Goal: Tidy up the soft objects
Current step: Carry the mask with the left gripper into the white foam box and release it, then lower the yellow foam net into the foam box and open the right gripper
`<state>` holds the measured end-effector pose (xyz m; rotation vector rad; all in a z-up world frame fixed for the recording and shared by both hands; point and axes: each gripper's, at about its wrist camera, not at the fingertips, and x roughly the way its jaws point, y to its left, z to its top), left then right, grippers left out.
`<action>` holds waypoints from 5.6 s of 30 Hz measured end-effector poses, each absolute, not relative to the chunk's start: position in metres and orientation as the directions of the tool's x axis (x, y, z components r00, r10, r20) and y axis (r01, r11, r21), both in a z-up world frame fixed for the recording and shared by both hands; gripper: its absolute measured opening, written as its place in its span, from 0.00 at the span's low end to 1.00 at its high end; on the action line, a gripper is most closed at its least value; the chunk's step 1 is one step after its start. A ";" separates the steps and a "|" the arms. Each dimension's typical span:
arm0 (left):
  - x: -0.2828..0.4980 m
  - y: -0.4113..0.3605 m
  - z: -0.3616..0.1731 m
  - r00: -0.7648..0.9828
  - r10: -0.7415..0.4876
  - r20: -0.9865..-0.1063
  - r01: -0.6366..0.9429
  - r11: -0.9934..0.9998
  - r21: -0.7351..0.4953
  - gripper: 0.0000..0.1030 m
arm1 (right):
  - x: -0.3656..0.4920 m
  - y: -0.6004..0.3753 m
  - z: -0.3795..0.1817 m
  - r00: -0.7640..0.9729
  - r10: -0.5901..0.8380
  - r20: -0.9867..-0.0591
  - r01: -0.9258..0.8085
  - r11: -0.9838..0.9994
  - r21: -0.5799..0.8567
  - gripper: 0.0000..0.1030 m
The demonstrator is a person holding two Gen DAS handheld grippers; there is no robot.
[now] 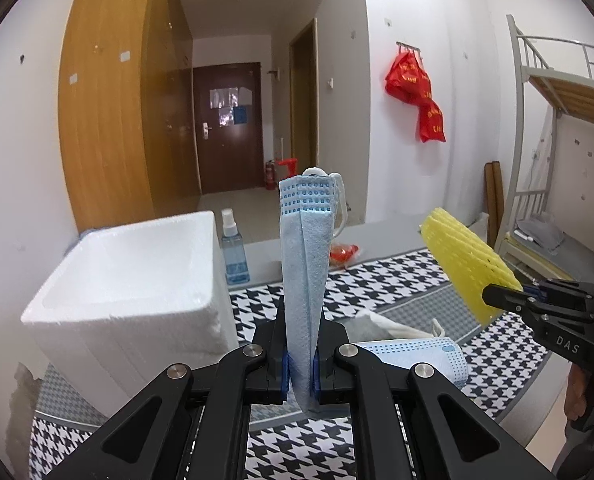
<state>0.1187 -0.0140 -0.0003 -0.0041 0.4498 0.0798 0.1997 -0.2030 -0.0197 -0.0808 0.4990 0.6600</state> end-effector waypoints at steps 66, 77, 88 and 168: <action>0.114 0.091 0.048 0.863 0.358 -0.357 -0.379 0.925 0.013 0.08 | 0.177 -0.086 0.041 0.543 0.753 -0.373 -0.804 0.594 0.029 0.15; 0.141 0.112 0.042 0.850 0.333 -0.407 -0.368 0.930 -0.008 0.08 | 0.182 -0.080 0.041 0.564 0.741 -0.365 -0.787 0.616 0.033 0.15; 0.152 0.123 0.031 0.817 0.367 -0.444 -0.401 0.916 0.019 0.08 | 0.182 -0.076 0.042 0.569 0.734 -0.371 -0.784 0.620 0.024 0.15; 0.031 0.160 0.040 0.797 0.531 -0.287 -0.553 0.833 0.004 0.99 | 0.198 0.037 0.047 0.409 0.770 -0.489 -0.852 0.515 0.098 0.92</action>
